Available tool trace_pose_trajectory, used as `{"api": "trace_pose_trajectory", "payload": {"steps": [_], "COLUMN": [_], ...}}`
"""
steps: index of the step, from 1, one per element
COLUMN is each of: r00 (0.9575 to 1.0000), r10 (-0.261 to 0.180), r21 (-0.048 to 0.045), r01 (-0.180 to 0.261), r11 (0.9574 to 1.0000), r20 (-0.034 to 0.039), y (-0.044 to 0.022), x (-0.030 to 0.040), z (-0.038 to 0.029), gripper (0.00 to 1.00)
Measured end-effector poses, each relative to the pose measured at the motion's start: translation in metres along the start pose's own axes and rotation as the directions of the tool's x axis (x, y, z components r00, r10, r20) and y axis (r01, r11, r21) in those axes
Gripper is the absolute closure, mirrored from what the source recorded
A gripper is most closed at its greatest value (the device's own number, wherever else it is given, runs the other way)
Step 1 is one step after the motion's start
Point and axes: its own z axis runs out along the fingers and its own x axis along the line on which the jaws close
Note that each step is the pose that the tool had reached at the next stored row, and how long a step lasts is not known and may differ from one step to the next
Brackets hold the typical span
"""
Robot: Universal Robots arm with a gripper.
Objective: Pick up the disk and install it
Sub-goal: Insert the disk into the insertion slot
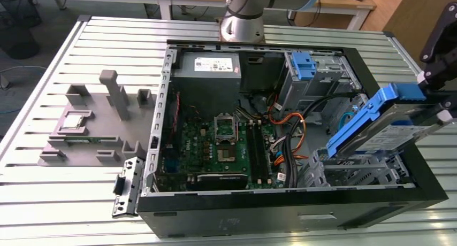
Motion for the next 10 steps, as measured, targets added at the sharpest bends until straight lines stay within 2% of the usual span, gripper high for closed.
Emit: {"api": "trace_pose_trajectory", "payload": {"steps": [5, 10], "r00": [1.0, 1.0], "r10": [0.0, -0.001], "r21": [0.0037, 0.0085], "r01": [0.0, 0.001], "r11": [1.0, 1.0], "r20": [-0.0017, -0.0045], "y": [0.0005, 0.0011], "x": [-0.0011, -0.0021], "z": [-0.0094, -0.0159], "gripper": [0.65, 0.65]}}
